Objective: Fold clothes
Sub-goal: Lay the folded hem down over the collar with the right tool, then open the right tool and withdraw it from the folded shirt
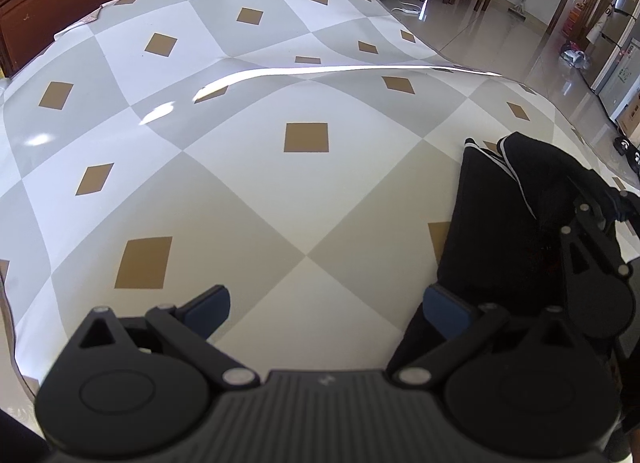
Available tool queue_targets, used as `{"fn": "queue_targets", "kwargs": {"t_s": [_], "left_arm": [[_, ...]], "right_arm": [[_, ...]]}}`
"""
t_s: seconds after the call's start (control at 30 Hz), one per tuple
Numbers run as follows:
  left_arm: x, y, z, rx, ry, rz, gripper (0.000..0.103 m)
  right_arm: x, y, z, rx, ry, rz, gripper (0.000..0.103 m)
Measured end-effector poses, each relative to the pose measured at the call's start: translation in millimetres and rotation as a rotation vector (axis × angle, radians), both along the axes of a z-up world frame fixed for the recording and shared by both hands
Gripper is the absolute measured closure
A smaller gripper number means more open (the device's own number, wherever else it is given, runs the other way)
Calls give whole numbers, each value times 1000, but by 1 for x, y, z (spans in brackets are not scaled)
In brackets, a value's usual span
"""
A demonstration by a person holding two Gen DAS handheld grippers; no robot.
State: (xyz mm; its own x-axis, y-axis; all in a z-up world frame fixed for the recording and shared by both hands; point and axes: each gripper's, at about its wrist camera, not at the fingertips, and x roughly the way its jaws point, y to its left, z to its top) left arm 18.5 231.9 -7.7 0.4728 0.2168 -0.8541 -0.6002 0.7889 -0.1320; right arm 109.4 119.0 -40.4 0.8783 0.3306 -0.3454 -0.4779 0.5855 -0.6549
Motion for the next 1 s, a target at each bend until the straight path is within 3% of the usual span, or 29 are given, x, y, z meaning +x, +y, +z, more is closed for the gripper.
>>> {"fn": "queue_targets", "kwargs": {"t_s": [0.23, 0.47, 0.57, 0.73, 1.0], "left_arm": [[-1, 4, 2, 1, -6, 17, 0], [-2, 8, 4, 7, -10, 37, 0], [-3, 9, 5, 10, -12, 45, 0], [-1, 9, 3, 13, -6, 47, 0], [1, 9, 2, 30, -1, 60, 0]], "right_arm": [[-16, 19, -20, -25, 59, 98, 89], [-10, 25, -33, 34, 176, 142, 88], [-8, 24, -36, 29, 230, 177, 75], [-10, 19, -36, 39, 287, 229, 64], [-20, -5, -15, 79, 314, 235, 60]]}}
